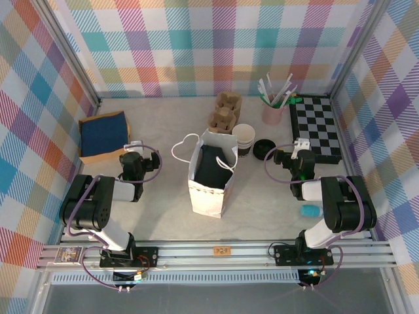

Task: Pack the takeout coffee

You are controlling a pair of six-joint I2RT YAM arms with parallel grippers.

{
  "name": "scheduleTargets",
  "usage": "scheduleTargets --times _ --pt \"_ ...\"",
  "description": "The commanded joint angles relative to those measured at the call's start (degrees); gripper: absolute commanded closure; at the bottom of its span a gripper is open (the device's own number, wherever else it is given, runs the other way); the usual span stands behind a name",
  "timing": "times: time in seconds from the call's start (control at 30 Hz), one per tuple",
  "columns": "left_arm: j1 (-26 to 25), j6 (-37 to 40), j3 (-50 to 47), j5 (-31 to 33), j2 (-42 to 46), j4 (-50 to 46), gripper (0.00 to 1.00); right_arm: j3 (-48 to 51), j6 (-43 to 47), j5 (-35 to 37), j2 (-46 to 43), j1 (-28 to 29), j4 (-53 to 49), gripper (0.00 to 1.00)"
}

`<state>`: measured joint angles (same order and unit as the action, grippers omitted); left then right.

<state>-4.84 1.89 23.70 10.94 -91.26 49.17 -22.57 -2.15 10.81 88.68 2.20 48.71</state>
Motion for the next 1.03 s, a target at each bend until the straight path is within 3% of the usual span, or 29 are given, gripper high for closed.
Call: scheduleTargets --times 0.0,1.0 --pt "-0.04 -0.79 -0.14 -1.00 0.82 -0.03 0.00 0.05 -0.40 -0.92 -0.88 0.19 0.49 0.01" --pt "0.06 -0.73 -0.15 -1.10 0.84 0.02 0.00 -0.04 -0.29 -1.32 -0.80 0.17 0.36 0.01"
